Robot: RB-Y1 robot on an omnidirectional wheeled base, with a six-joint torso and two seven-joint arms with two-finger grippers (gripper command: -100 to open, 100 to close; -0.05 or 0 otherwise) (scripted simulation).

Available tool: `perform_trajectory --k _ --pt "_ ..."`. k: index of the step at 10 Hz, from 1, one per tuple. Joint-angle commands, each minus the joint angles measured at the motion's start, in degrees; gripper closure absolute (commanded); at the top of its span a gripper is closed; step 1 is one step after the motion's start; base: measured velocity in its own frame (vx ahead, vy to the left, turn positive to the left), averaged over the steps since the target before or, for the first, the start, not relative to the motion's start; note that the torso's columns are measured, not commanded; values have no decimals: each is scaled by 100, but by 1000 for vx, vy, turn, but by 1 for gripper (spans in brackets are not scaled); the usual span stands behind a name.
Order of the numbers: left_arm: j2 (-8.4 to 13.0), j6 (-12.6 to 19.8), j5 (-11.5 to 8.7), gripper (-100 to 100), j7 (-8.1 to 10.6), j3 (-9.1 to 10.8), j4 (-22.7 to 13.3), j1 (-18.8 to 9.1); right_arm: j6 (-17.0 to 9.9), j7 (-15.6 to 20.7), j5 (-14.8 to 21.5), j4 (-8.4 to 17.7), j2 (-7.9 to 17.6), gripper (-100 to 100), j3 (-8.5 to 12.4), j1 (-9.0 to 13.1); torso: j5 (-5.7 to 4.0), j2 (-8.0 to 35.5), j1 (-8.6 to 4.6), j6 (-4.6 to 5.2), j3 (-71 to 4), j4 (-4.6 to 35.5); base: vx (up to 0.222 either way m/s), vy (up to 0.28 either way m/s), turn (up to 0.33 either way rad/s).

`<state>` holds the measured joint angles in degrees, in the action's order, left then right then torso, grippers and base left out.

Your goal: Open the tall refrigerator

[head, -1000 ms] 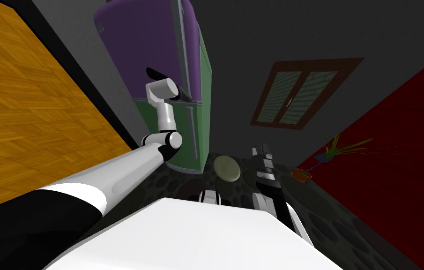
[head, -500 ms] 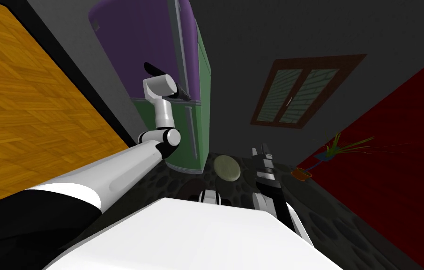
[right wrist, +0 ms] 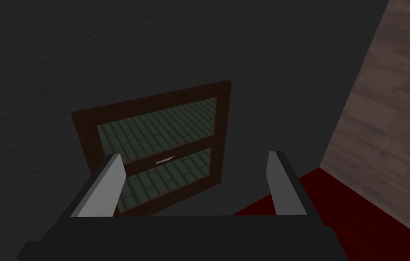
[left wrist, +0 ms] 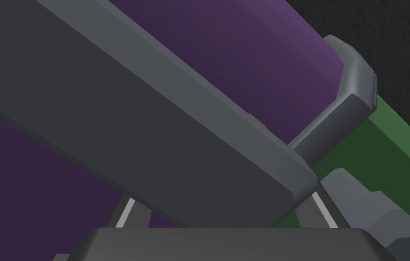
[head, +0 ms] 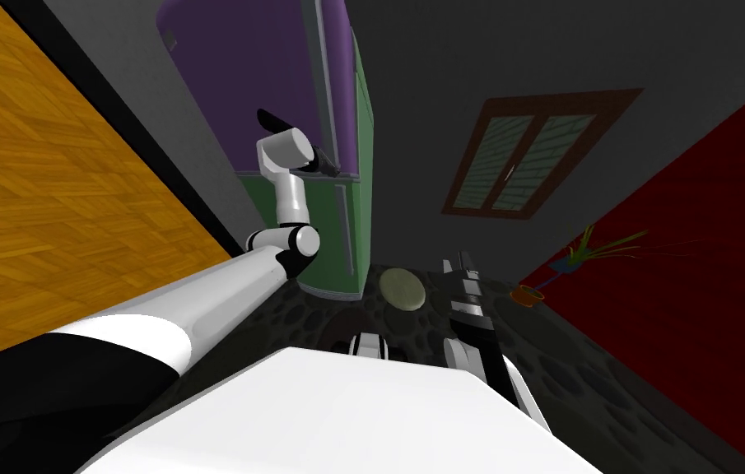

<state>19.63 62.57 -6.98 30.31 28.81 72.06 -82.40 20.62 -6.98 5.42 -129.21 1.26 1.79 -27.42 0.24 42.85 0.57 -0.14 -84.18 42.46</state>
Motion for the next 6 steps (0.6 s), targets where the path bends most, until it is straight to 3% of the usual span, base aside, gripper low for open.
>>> perform_trajectory --k 1,2,3,6 --pt "-205 182 -293 100 -103 -28 114 -65 0 0 0 0 0 0 0 0 -7 -6 -14 -10 -4 12 -287 331 -60" --pt "-275 228 -418 100 -150 -34 135 -92 0 0 0 0 0 0 0 0 -7 -19 -15 -16 -14 16 -264 310 -61" --pt "-275 228 -418 100 -150 -34 135 -92 0 0 0 0 0 0 0 0 -10 -33 -19 -18 -26 21 -220 210 -30" --pt "-485 368 -793 100 -290 -52 196 -175 0 0 0 0 -1 0 0 -2 -16 -37 -17 -6 -31 26 -248 253 -35"
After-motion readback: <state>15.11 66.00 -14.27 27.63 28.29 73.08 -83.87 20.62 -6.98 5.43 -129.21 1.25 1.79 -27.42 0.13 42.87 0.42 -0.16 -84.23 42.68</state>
